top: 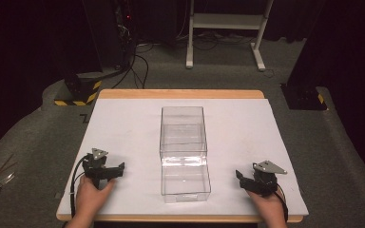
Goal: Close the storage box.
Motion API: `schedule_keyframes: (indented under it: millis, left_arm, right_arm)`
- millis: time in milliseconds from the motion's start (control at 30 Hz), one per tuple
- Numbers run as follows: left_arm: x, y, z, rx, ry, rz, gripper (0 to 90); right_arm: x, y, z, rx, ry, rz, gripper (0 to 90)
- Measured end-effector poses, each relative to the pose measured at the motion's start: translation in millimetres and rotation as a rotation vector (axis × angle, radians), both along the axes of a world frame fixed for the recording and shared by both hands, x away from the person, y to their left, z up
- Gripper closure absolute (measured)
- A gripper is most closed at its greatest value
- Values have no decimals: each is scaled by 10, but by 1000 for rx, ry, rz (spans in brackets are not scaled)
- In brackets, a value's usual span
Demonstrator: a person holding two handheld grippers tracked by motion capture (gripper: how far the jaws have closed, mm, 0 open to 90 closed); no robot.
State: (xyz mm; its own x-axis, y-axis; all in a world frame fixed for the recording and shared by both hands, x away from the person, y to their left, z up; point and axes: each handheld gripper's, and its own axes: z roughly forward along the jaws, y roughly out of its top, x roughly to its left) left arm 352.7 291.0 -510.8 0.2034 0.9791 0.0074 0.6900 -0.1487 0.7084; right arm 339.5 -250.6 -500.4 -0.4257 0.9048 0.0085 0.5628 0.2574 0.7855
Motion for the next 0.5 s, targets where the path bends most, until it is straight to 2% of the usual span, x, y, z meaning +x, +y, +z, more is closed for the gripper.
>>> schedule_keyframes:
  millis: [400, 500]
  left_arm:
    - [1, 0, -1, 0, -1, 0, 5]
    - [1, 1, 0, 1, 0, 0, 5]
  right_arm:
    - [-7, 0, 3, 6, -1, -1, 247]
    - [-16, 2, 10, -4, -22, 7, 247]
